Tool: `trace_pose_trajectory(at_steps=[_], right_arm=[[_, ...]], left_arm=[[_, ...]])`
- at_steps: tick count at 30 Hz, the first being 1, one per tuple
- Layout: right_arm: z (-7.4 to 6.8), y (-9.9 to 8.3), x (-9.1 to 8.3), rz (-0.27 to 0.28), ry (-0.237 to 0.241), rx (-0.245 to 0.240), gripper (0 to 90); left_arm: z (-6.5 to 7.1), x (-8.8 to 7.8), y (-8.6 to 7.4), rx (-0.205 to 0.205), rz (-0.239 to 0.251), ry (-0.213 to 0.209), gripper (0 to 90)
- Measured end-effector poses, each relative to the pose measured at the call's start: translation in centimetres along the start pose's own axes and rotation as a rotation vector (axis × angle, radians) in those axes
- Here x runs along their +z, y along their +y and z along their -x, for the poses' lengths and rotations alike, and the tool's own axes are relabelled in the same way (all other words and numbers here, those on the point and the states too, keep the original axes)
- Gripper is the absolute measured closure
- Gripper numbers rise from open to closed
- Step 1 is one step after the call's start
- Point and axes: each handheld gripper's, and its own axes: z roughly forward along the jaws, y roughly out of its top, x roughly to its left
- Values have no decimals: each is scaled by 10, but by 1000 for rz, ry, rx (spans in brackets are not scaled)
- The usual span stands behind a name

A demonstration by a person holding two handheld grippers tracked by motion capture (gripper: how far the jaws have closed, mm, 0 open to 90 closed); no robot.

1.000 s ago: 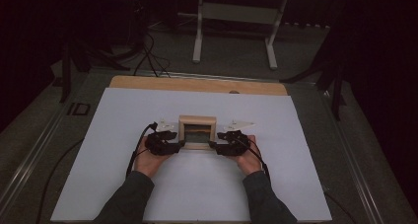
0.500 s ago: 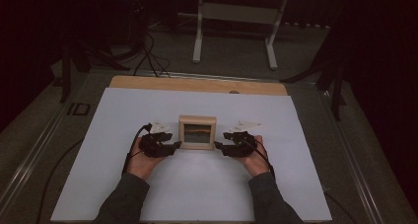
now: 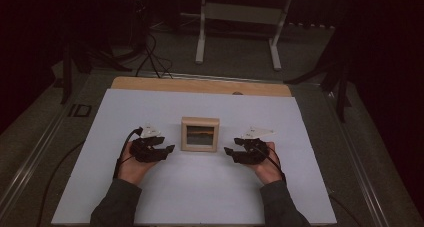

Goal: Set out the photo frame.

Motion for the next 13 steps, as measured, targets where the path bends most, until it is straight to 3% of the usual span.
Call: trace_pose_trajectory(at_steps=[13], right_arm=[[4, -18, -14, -17, -30, 3, 402]], left_arm=[[-16, -14, -18, -34, -19, 57, 471]])
